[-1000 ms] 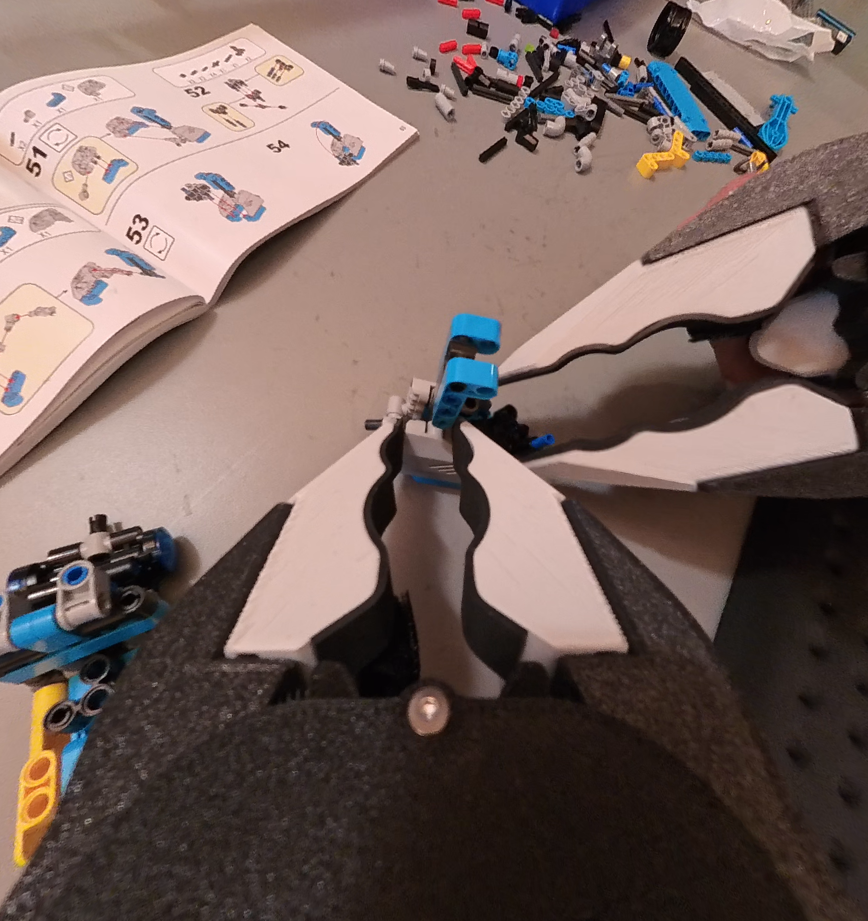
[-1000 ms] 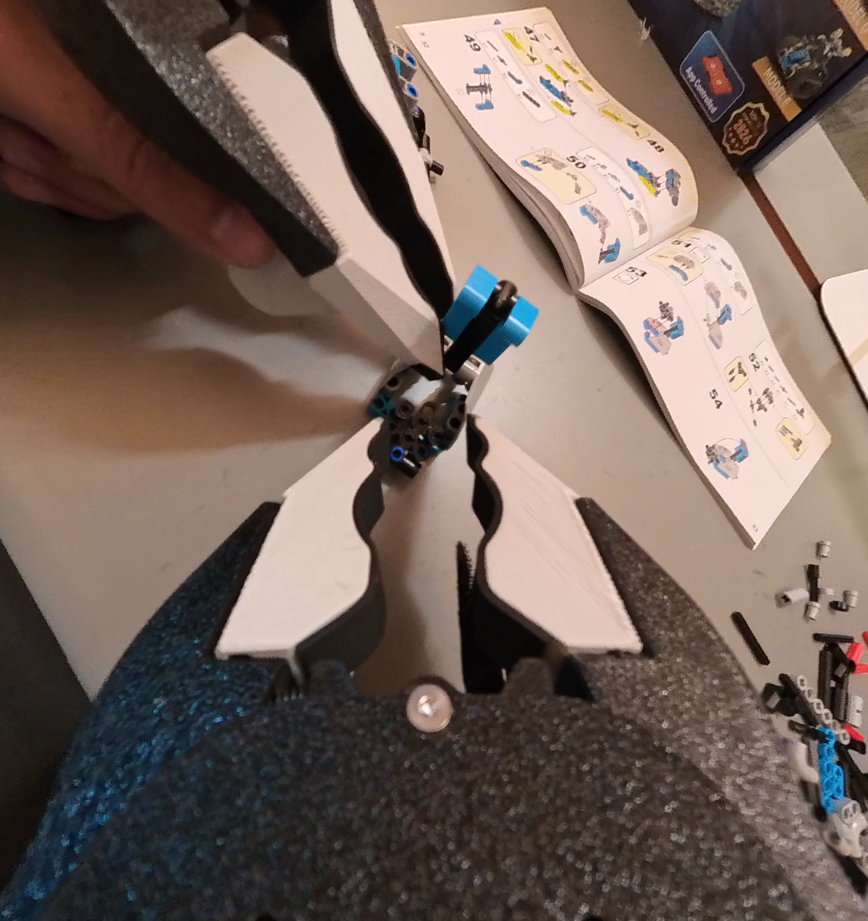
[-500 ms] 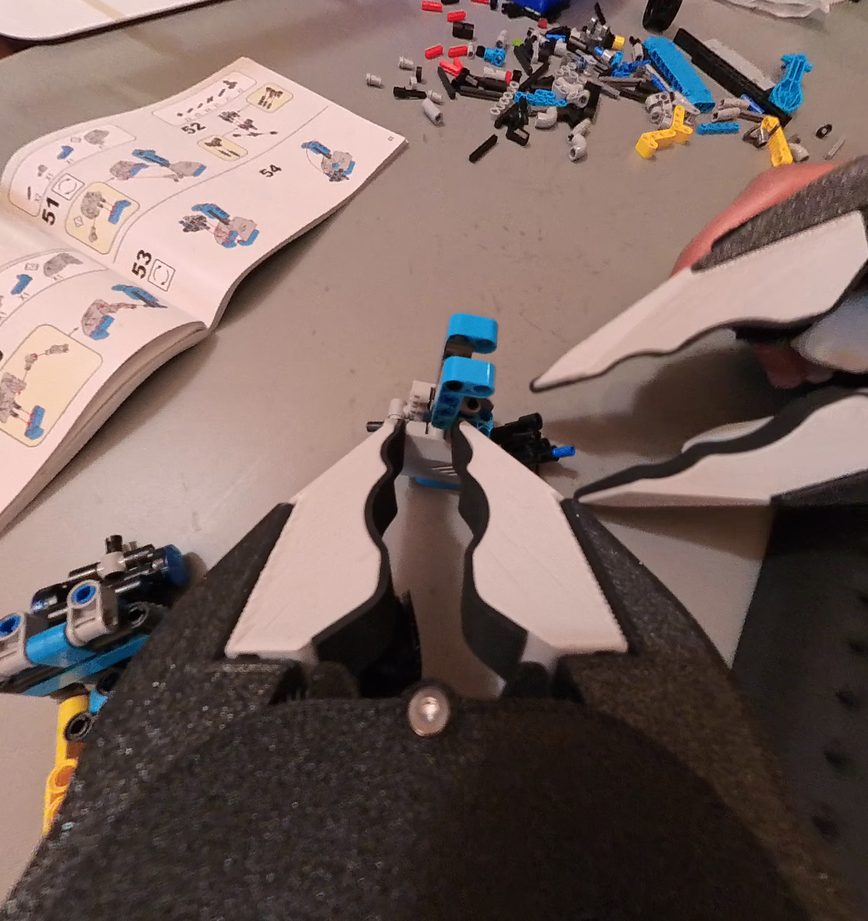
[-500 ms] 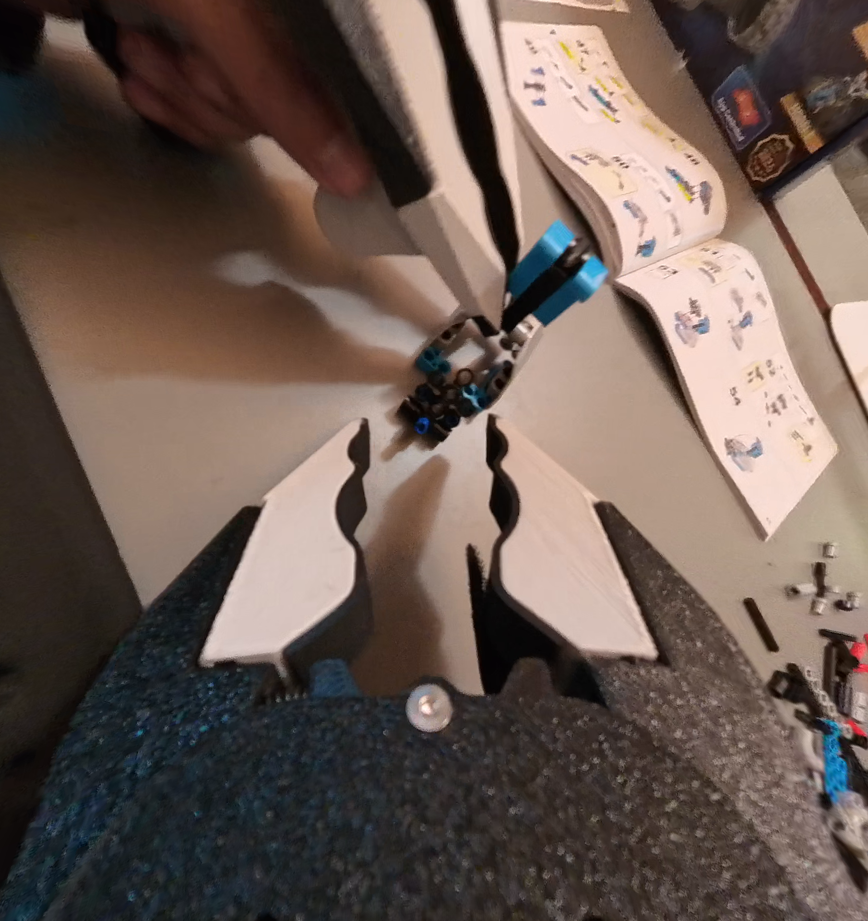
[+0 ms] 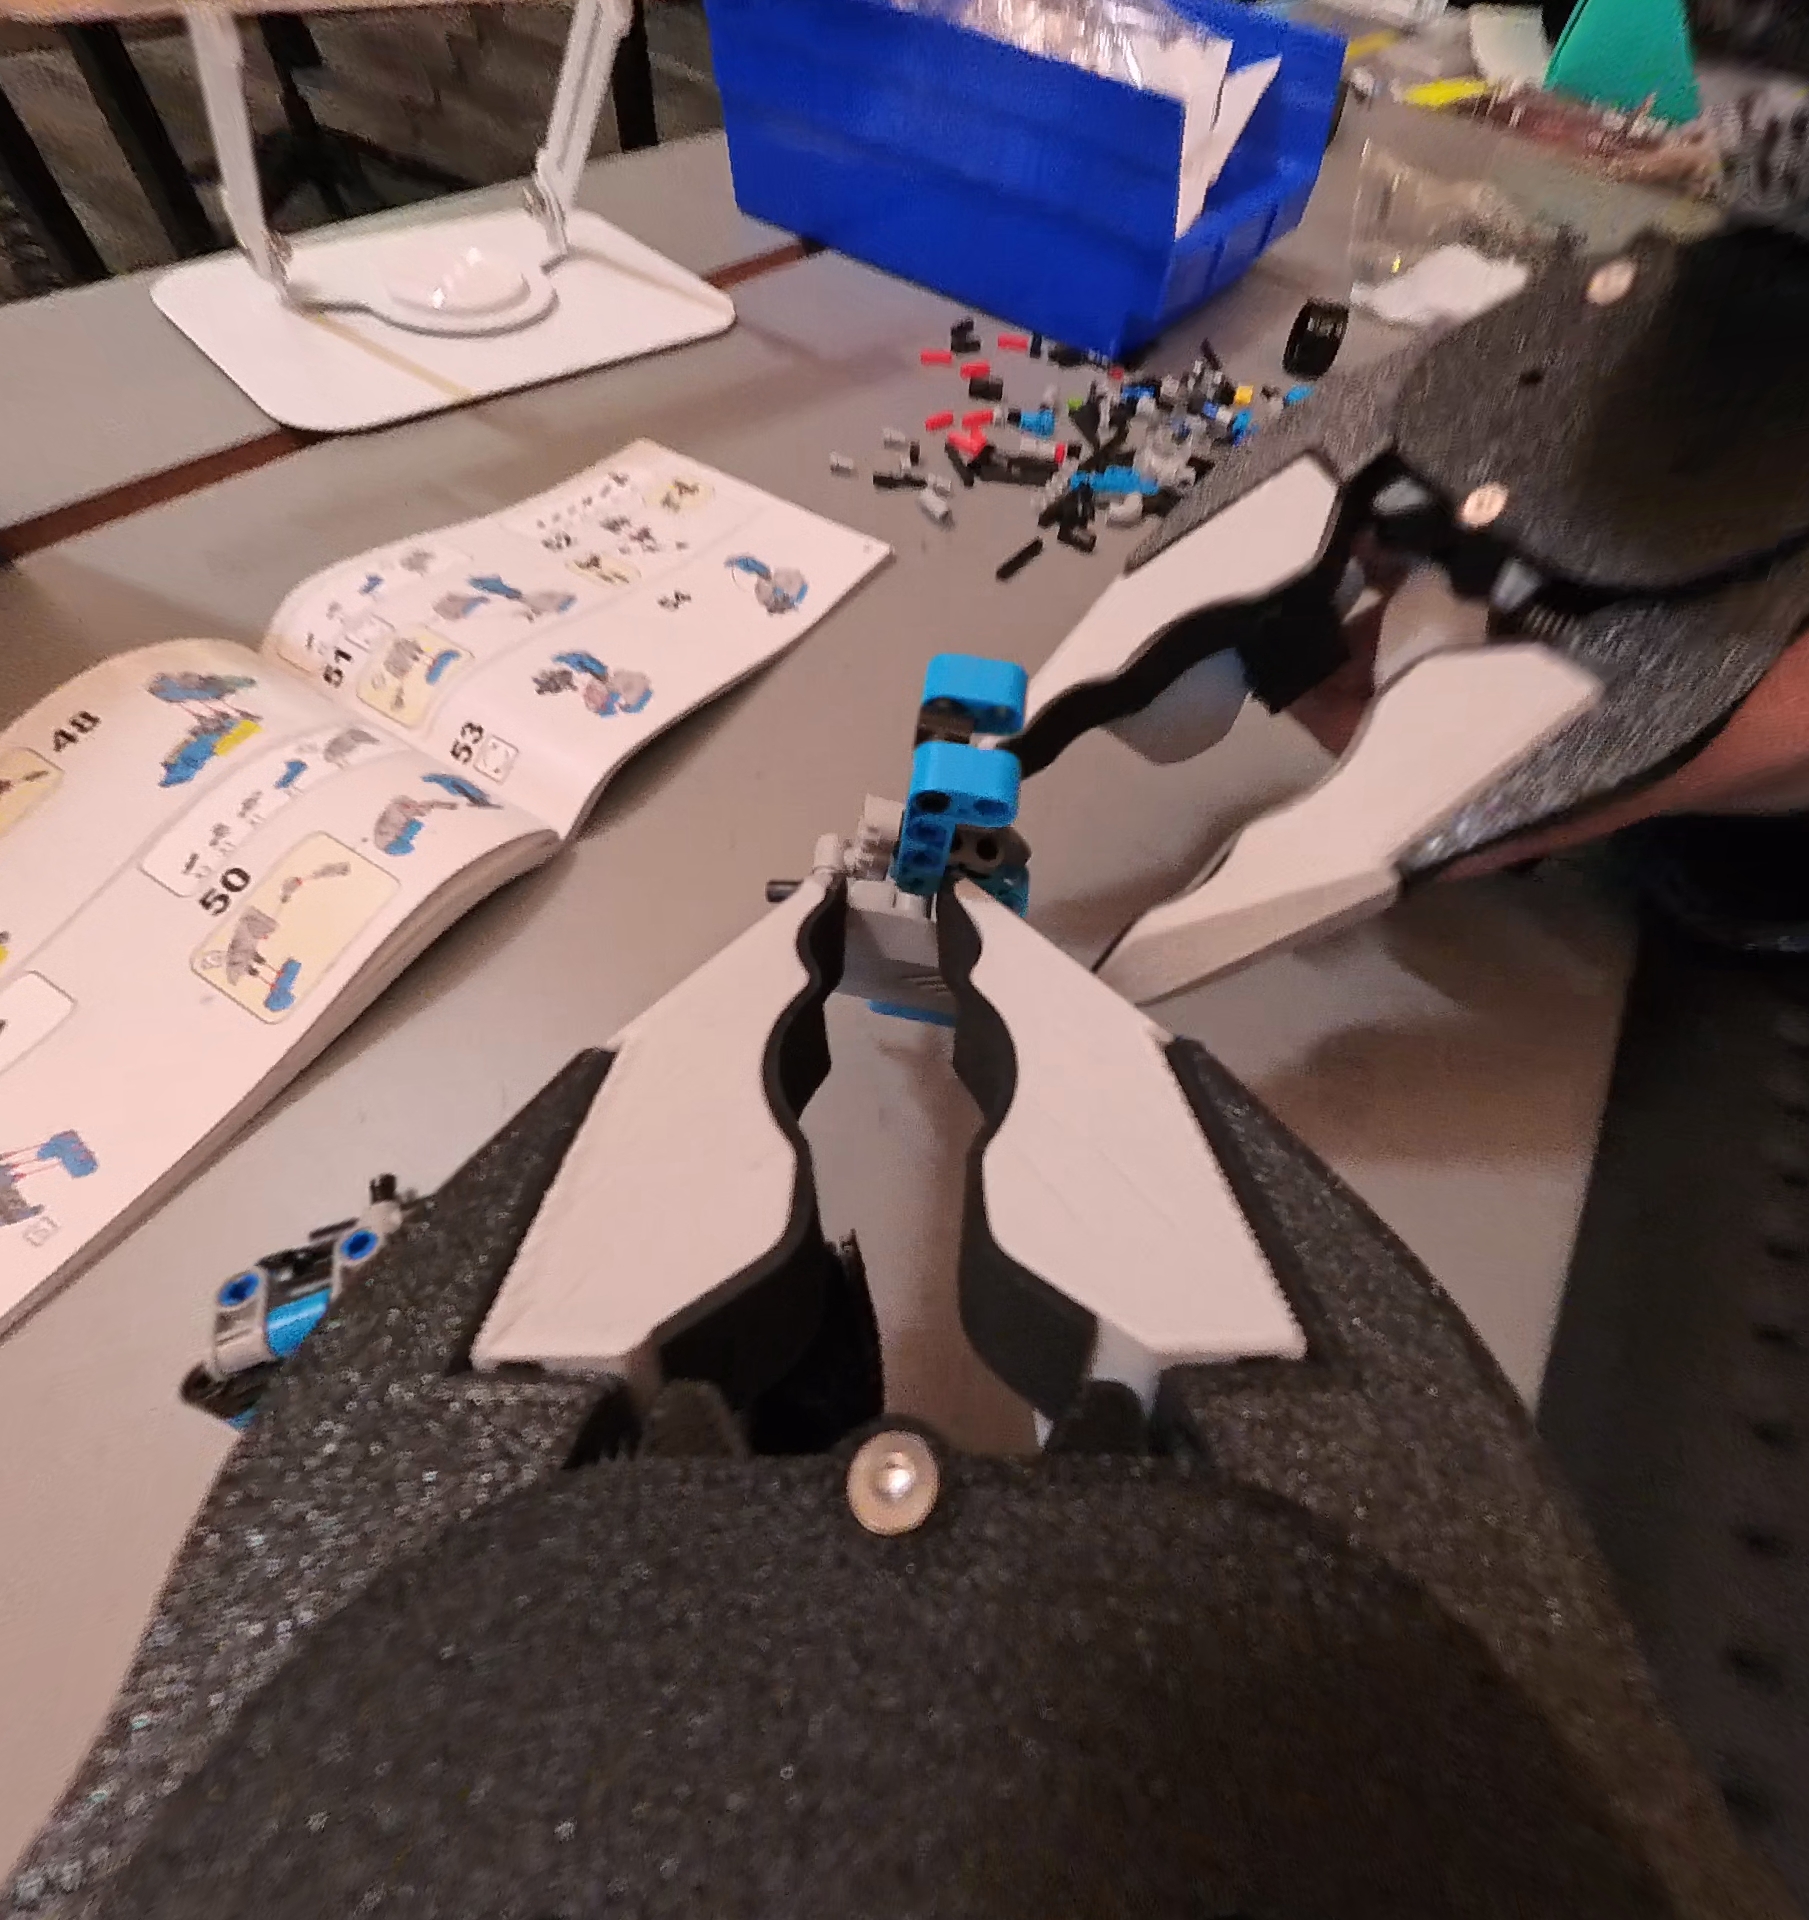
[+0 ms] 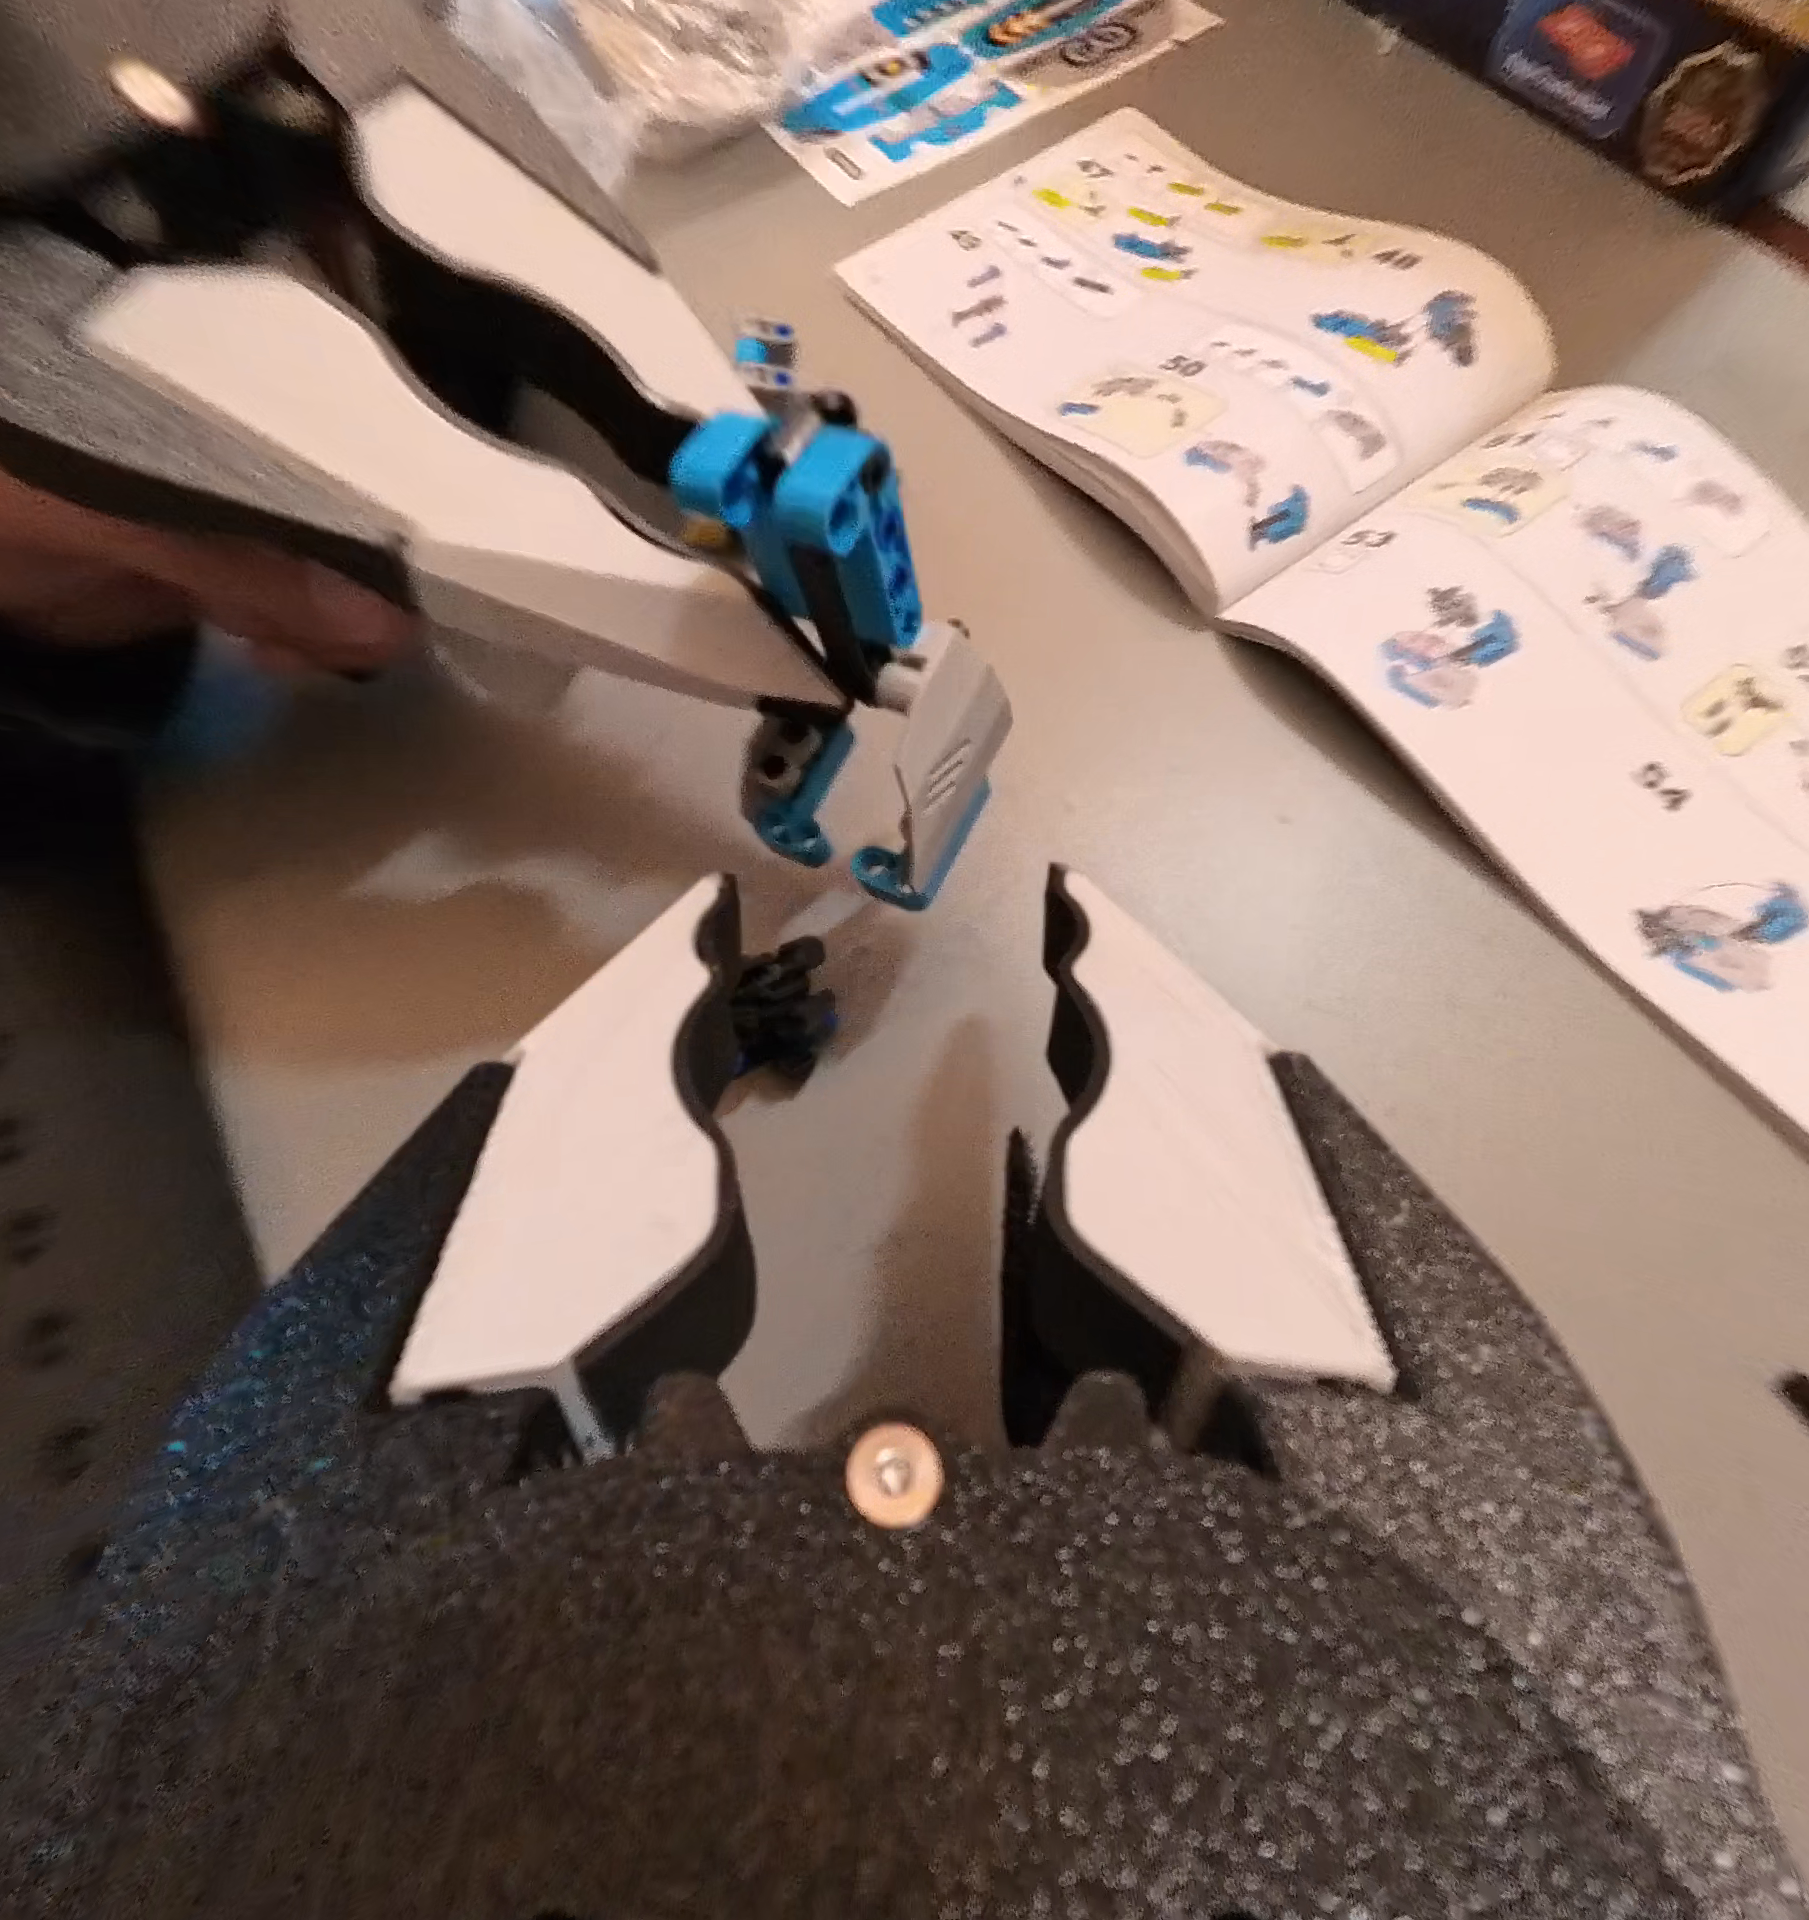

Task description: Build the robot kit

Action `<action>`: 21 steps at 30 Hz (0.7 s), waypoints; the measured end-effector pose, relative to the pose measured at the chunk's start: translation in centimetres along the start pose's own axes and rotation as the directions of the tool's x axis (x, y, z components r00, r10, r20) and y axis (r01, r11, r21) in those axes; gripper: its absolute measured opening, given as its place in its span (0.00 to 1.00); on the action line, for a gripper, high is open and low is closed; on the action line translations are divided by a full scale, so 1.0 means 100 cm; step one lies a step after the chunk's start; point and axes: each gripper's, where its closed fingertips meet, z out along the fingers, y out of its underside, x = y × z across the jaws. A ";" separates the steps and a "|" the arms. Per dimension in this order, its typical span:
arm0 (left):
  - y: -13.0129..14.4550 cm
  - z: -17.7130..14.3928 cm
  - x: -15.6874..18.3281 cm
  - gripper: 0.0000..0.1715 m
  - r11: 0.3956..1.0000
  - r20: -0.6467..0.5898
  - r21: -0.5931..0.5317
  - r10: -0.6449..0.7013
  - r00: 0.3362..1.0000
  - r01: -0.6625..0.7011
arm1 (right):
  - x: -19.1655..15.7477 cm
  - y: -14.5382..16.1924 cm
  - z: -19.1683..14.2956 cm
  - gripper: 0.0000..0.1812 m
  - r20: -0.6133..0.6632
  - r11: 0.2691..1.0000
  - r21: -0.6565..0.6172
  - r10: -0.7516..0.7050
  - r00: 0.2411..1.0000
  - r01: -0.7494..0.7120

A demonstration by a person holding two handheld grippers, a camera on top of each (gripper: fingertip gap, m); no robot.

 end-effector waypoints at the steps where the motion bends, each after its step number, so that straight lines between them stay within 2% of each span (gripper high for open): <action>1: -0.004 -0.002 0.000 0.10 1.000 0.001 0.022 -0.008 1.000 0.008 | 0.001 -0.001 0.003 0.32 -0.035 1.000 -0.002 -0.026 0.999 0.026; 4: -0.013 -0.008 -0.003 0.10 0.996 -0.003 0.077 -0.050 0.999 0.050 | -0.003 -0.011 0.003 0.33 -0.107 0.990 0.026 -0.132 0.985 0.135; 8: -0.009 -0.009 -0.008 0.10 0.986 -0.038 0.066 -0.152 0.988 0.155 | 0.001 -0.024 -0.009 0.32 -0.261 0.922 0.021 -0.369 0.892 0.387; 10: -0.006 -0.008 -0.011 0.10 0.977 -0.049 0.054 -0.204 0.978 0.206 | -0.002 -0.026 -0.016 0.31 -0.310 0.844 -0.014 -0.514 0.800 0.537; 12: -0.007 -0.009 -0.009 0.10 0.962 -0.095 0.054 -0.263 0.960 0.269 | 0.000 -0.018 -0.015 0.31 -0.334 0.745 -0.106 -0.650 0.683 0.658; 14: -0.007 -0.010 0.000 0.10 0.935 -0.198 0.036 -0.338 0.920 0.352 | 0.005 -0.015 -0.013 0.30 -0.368 0.676 -0.163 -0.718 0.591 0.719; 17: -0.005 -0.010 0.014 0.10 0.885 -0.335 -0.027 -0.446 0.830 0.465 | -0.005 -0.019 -0.014 0.28 -0.353 0.649 -0.127 -0.736 0.577 0.750; 19: -0.010 -0.014 0.021 0.09 0.864 -0.400 -0.035 -0.472 0.785 0.502 | -0.016 -0.027 -0.020 0.21 -0.353 0.622 -0.077 -0.748 0.562 0.779; 21: -0.008 -0.016 0.028 0.10 0.853 -0.449 -0.071 -0.490 0.747 0.517 | -0.020 -0.027 -0.024 0.20 -0.339 0.583 -0.064 -0.776 0.532 0.810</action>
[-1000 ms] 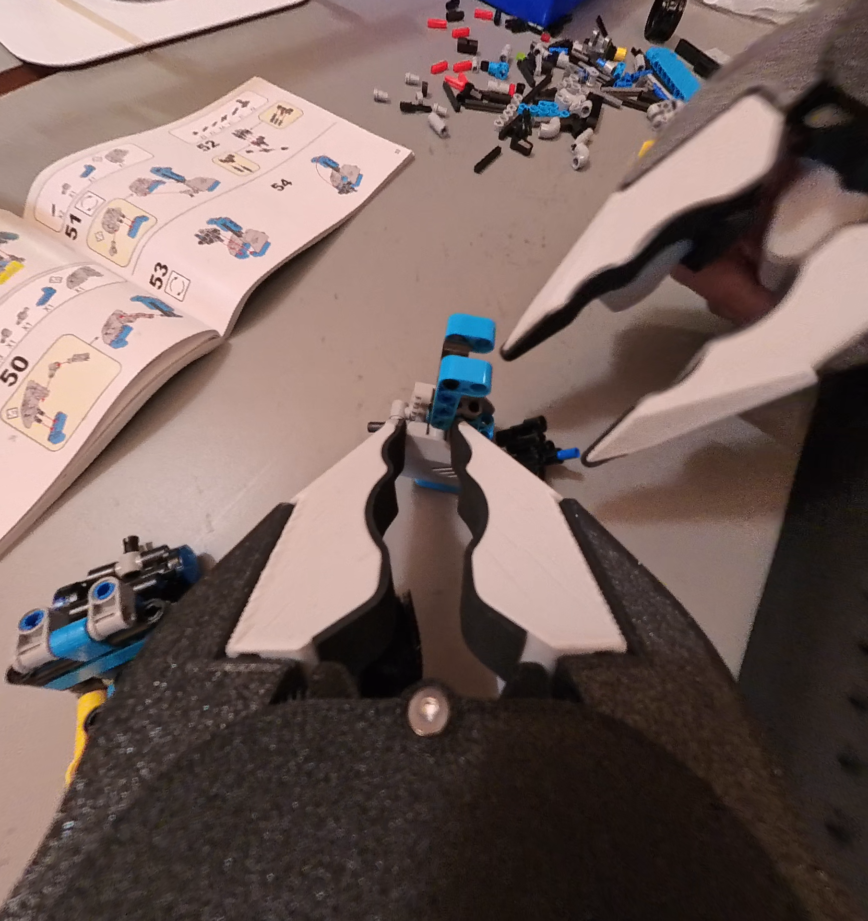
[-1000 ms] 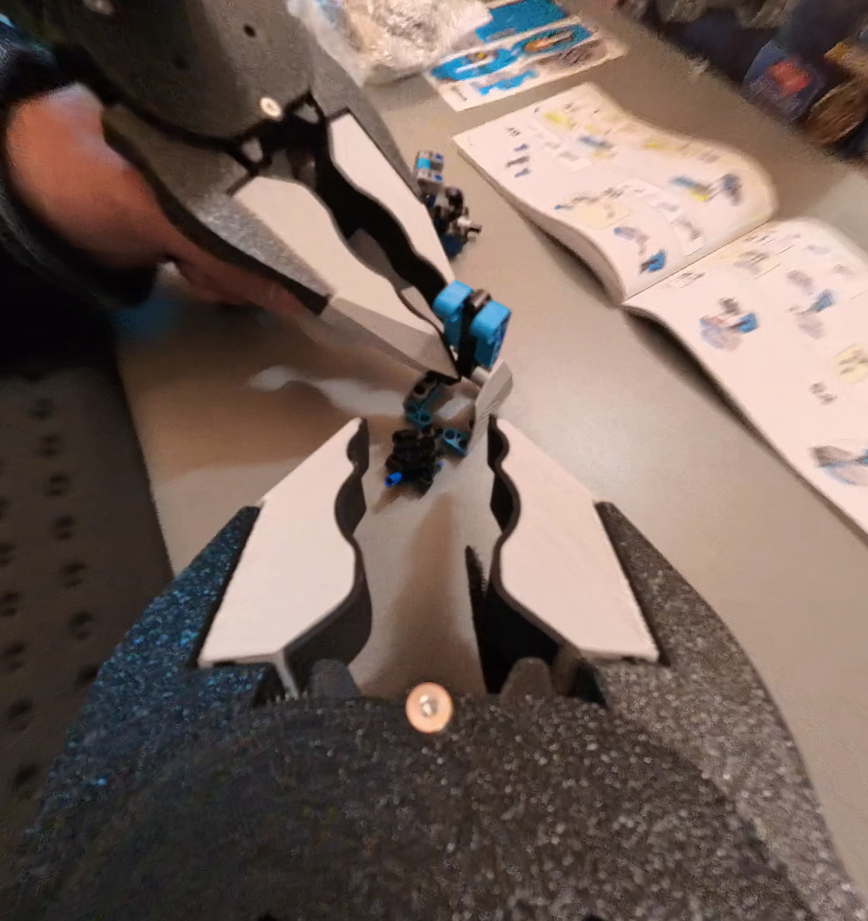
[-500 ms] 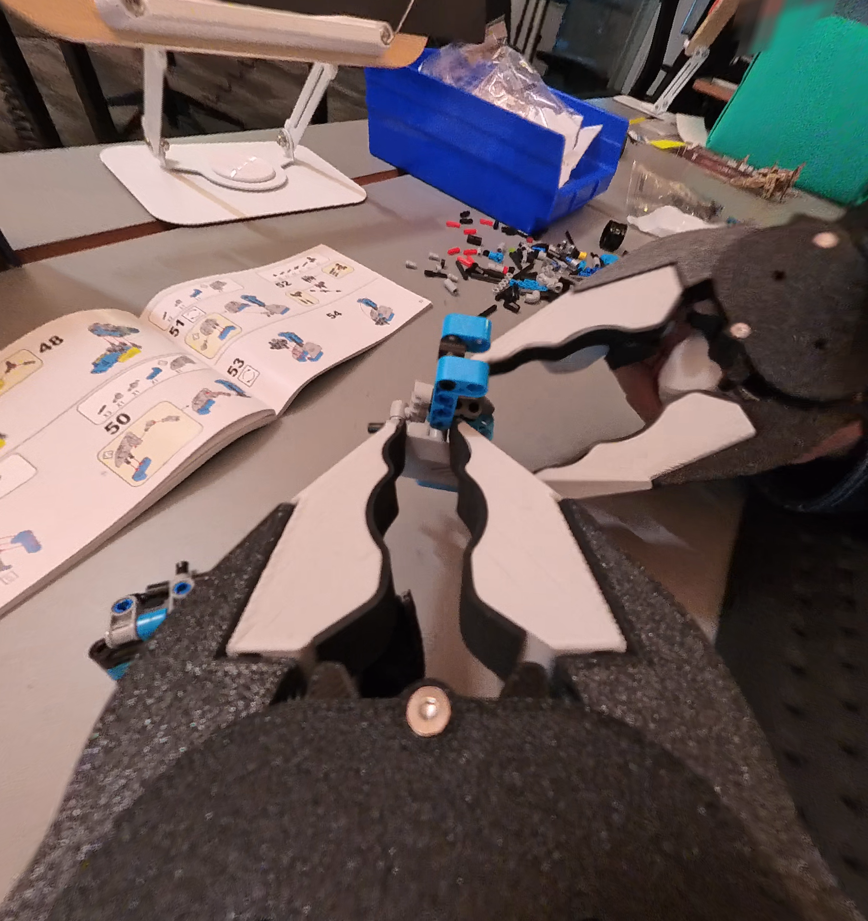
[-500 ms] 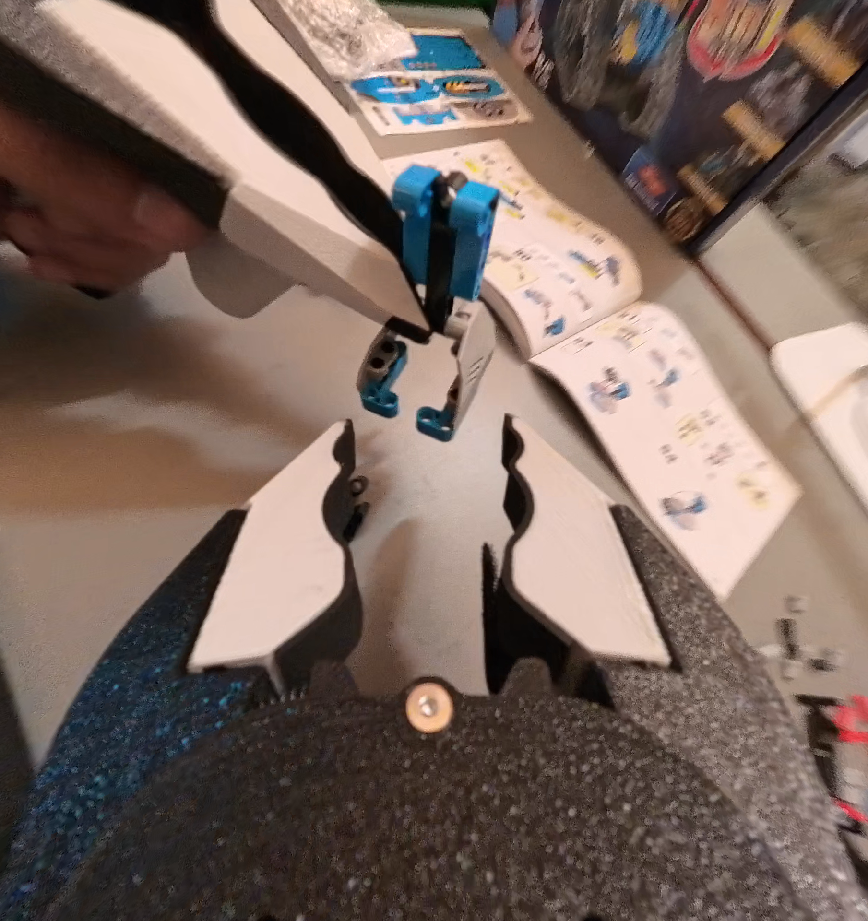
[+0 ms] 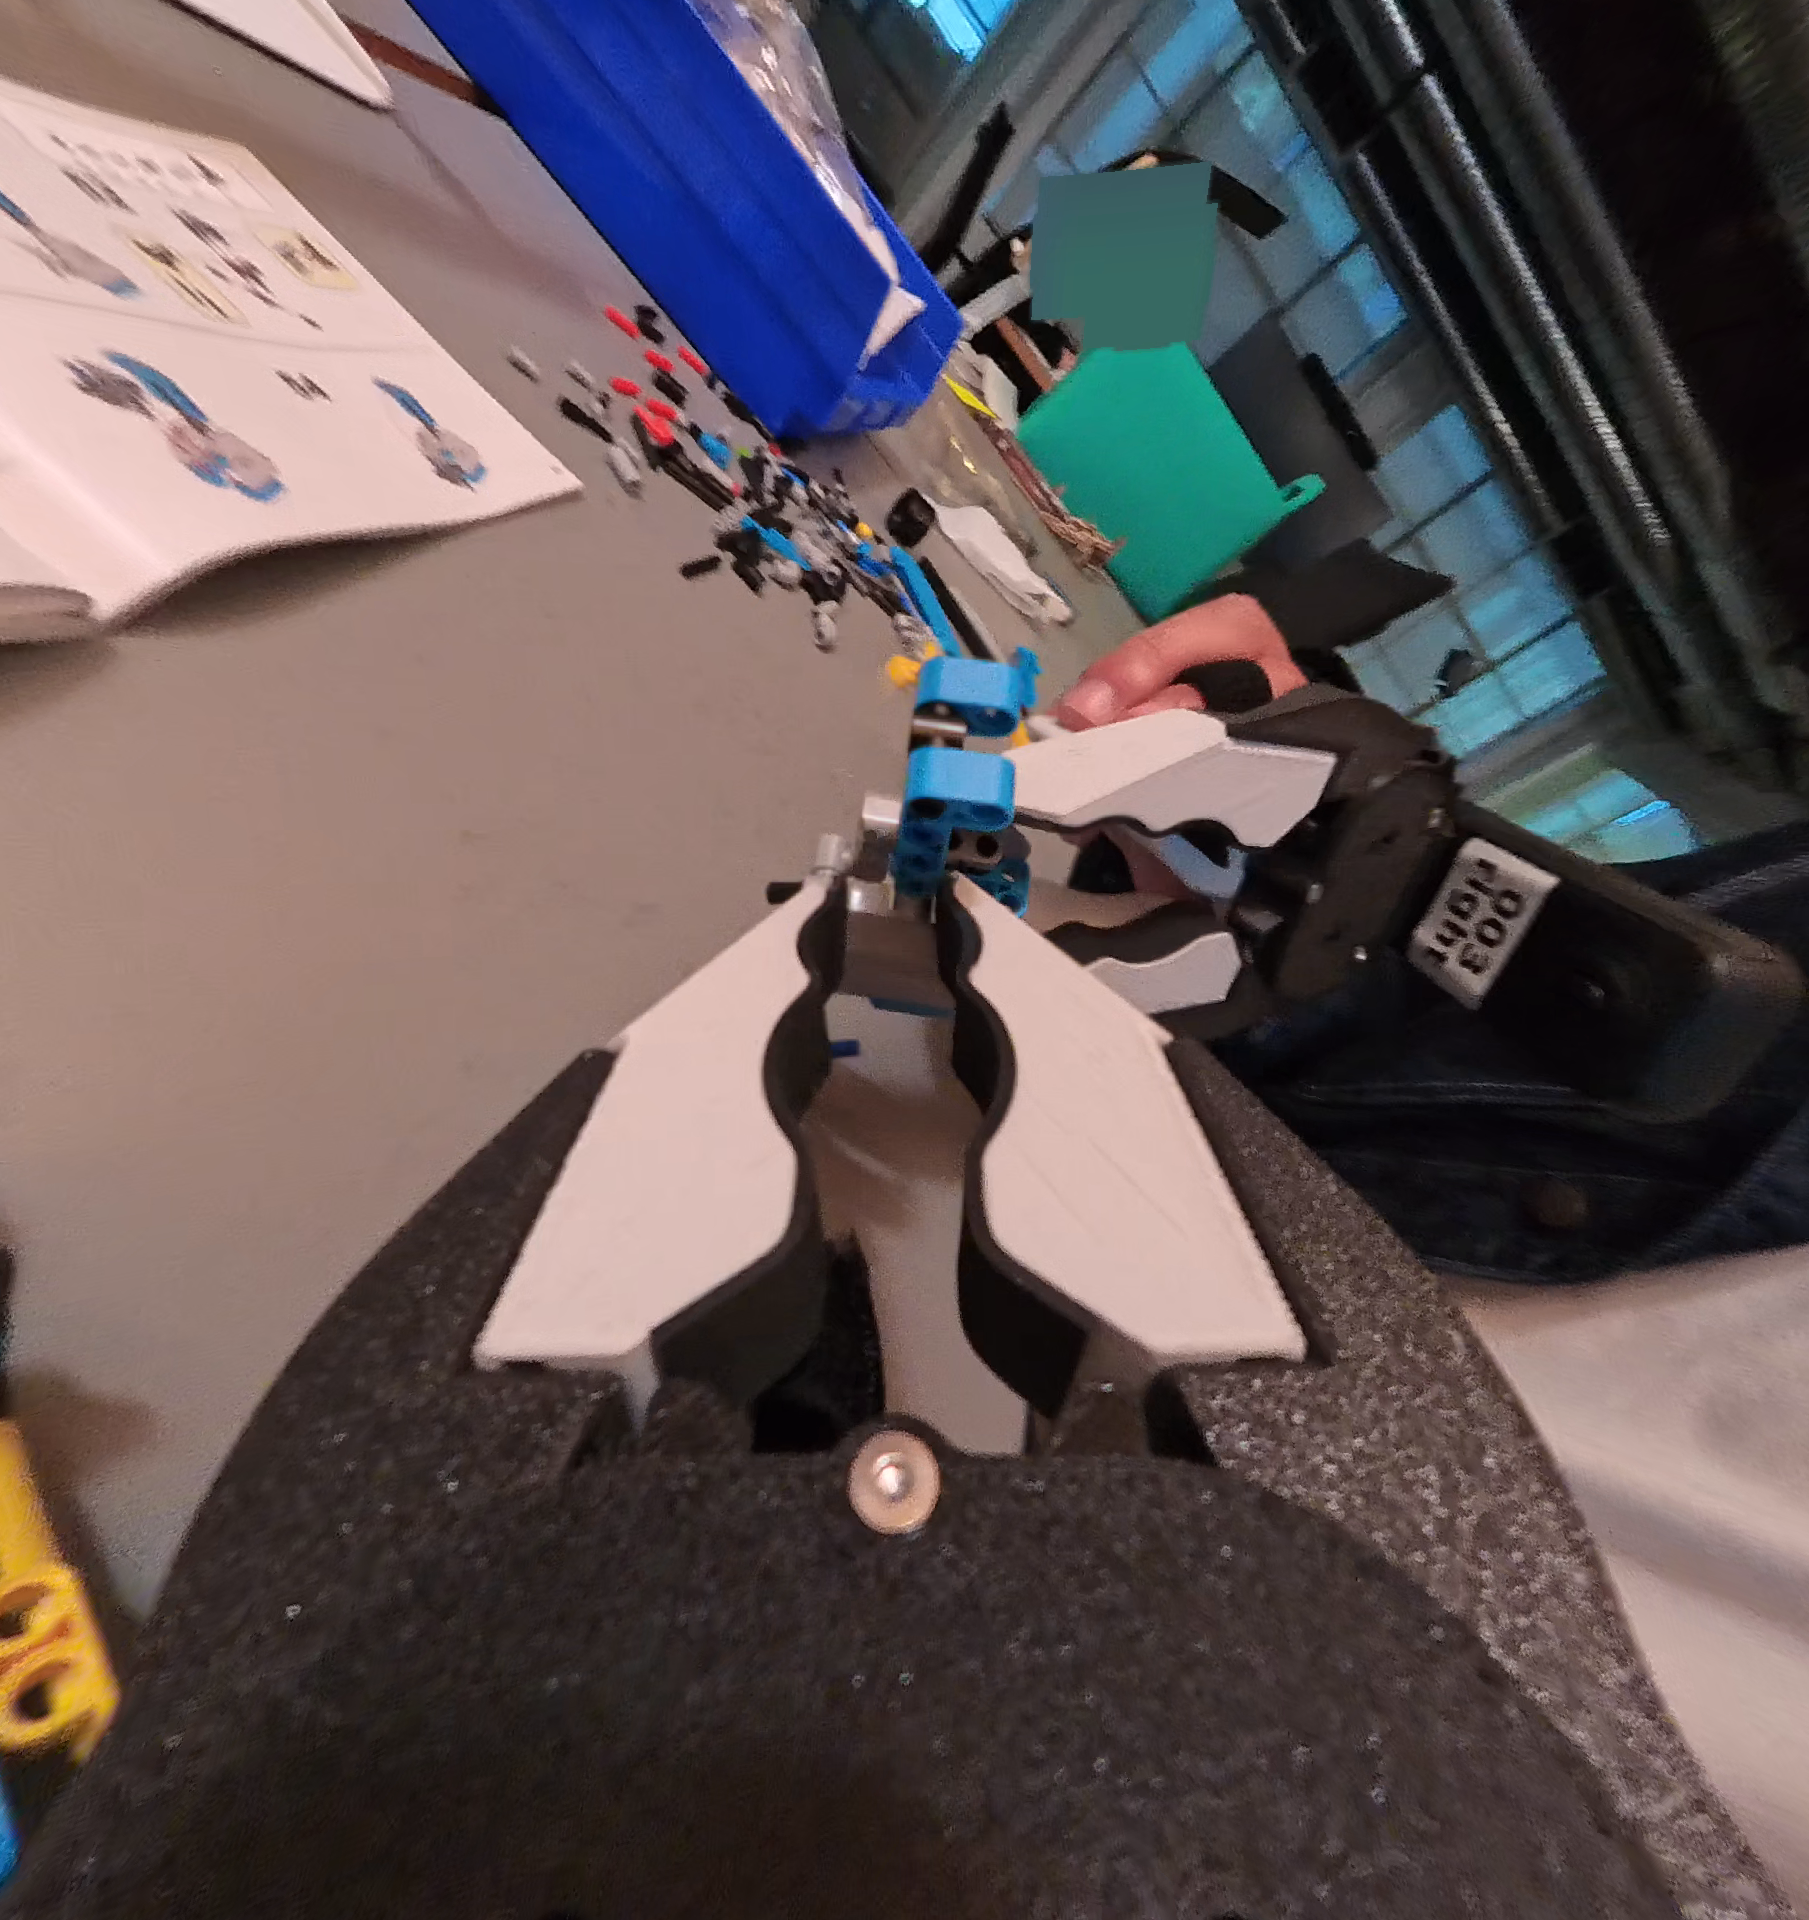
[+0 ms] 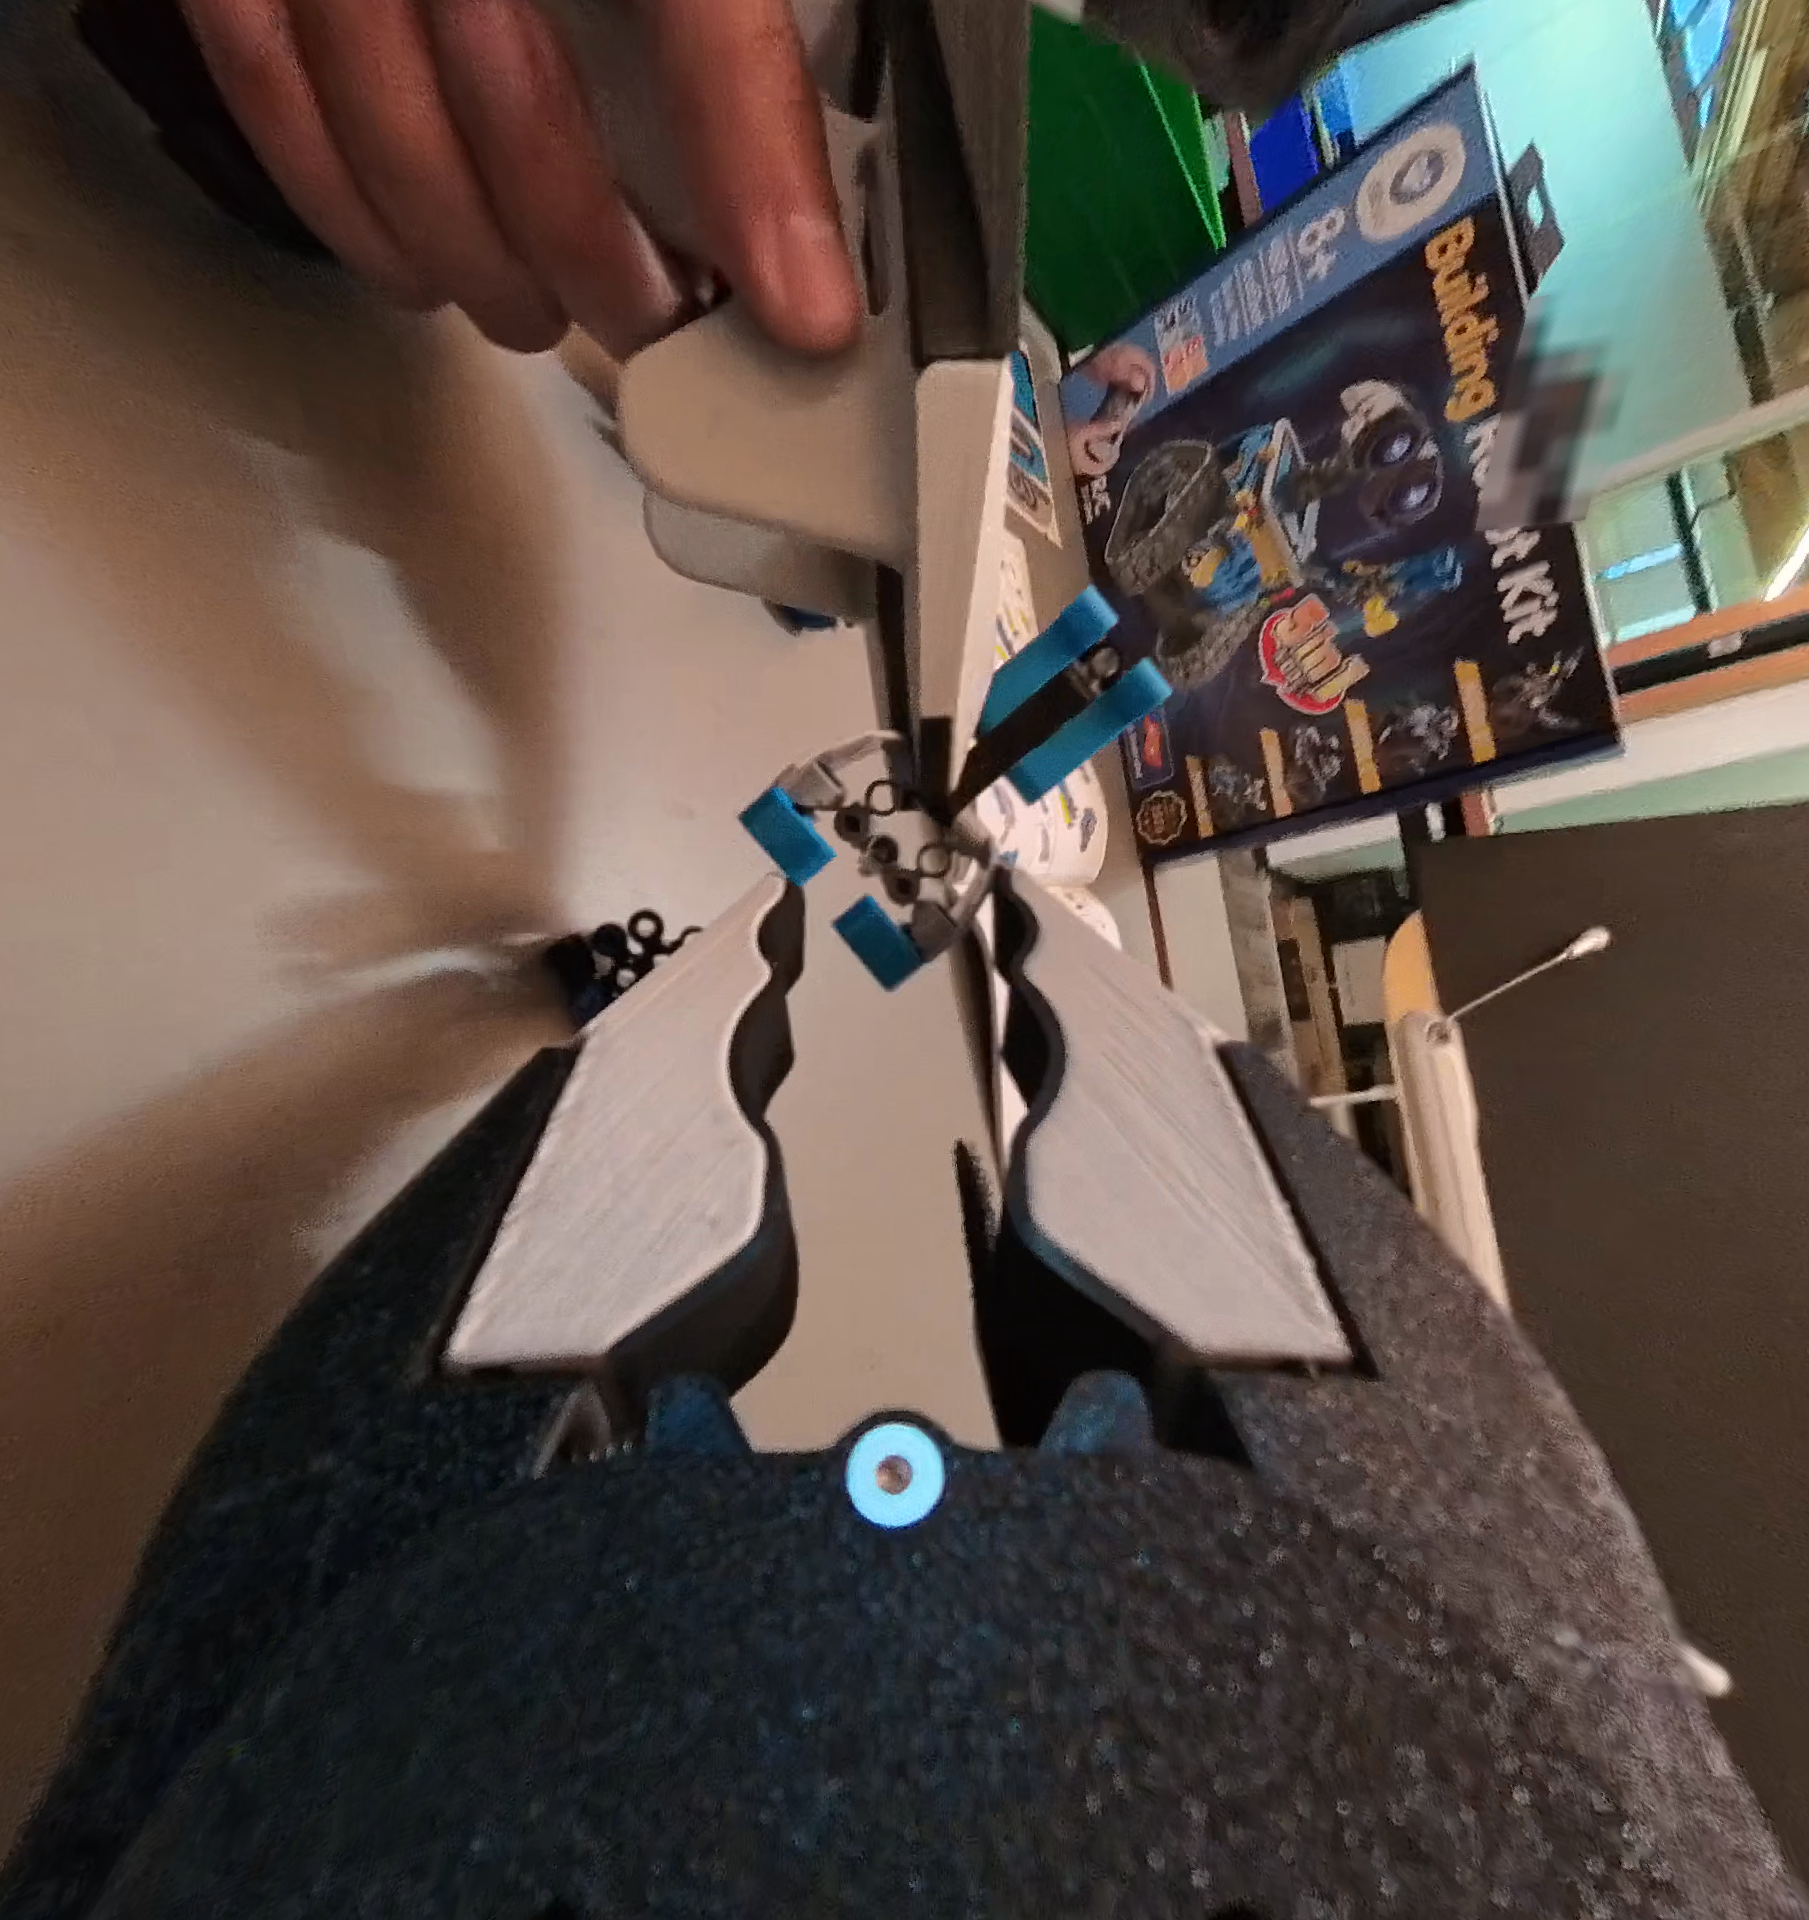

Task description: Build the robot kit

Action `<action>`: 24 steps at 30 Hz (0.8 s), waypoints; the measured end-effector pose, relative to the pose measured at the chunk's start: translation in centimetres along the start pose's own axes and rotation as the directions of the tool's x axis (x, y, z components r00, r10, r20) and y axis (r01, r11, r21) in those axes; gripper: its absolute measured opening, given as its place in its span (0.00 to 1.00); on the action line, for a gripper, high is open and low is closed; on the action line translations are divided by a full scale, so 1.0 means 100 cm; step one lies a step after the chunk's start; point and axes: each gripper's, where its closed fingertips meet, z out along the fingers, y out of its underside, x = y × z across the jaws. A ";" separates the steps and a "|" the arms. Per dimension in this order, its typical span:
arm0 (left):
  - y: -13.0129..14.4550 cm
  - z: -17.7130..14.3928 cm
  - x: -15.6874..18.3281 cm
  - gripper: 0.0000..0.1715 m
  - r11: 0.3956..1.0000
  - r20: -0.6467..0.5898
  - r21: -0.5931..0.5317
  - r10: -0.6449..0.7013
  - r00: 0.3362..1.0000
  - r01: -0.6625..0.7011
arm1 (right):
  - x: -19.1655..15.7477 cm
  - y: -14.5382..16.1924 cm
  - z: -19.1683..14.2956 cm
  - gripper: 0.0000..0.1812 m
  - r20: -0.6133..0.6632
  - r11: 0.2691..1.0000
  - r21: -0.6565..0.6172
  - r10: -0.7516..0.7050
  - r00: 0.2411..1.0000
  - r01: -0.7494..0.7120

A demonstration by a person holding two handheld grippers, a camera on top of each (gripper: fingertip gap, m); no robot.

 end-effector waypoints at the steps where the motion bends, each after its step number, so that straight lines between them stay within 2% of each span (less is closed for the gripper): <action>1: 0.001 0.000 0.003 0.10 1.000 -0.030 -0.004 -0.022 0.999 0.022 | 0.000 -0.002 -0.003 0.19 -0.004 0.999 0.017 -0.028 1.000 0.028; 4: -0.001 0.001 0.010 0.10 1.000 -0.072 0.003 -0.025 0.997 0.026 | 0.003 -0.005 -0.009 0.17 0.015 0.999 0.051 0.017 1.000 -0.018; 8: -0.014 -0.003 0.022 0.14 0.997 -0.110 0.078 0.022 0.994 -0.013 | 0.015 -0.008 -0.011 0.15 0.061 0.965 0.087 0.244 0.968 -0.249; 10: -0.019 -0.005 0.024 0.14 0.993 -0.096 0.109 0.063 0.993 -0.053 | 0.018 -0.011 -0.011 0.15 0.108 0.925 0.111 0.353 0.929 -0.364; 14: -0.033 -0.016 0.025 0.29 0.973 -0.041 0.195 0.130 0.991 -0.119 | 0.017 -0.001 -0.005 0.15 0.210 0.800 0.066 0.573 0.792 -0.597; 16: -0.033 -0.018 0.023 0.34 0.953 0.046 0.199 0.223 0.974 -0.228 | 0.012 0.006 -0.002 0.15 0.307 0.681 0.000 0.697 0.649 -0.732; 18: -0.023 -0.011 0.025 0.35 0.916 0.124 0.132 0.364 0.923 -0.379 | 0.011 0.009 -0.003 0.15 0.400 0.527 -0.043 0.788 0.468 -0.849; 20: -0.013 -0.002 0.023 0.35 0.864 0.189 0.042 0.487 0.853 -0.502 | 0.012 0.007 -0.005 0.15 0.499 0.336 -0.114 0.833 0.239 -0.935; 22: -0.012 0.002 0.021 0.32 0.817 0.247 0.021 0.554 0.795 -0.576 | 0.021 0.000 -0.012 0.15 0.611 0.082 -0.184 0.790 -0.049 -0.980; 24: -0.014 0.003 0.018 0.30 0.832 0.266 0.032 0.527 0.807 -0.554 | 0.025 0.004 -0.011 0.14 0.638 -0.106 -0.255 0.728 -0.250 -0.961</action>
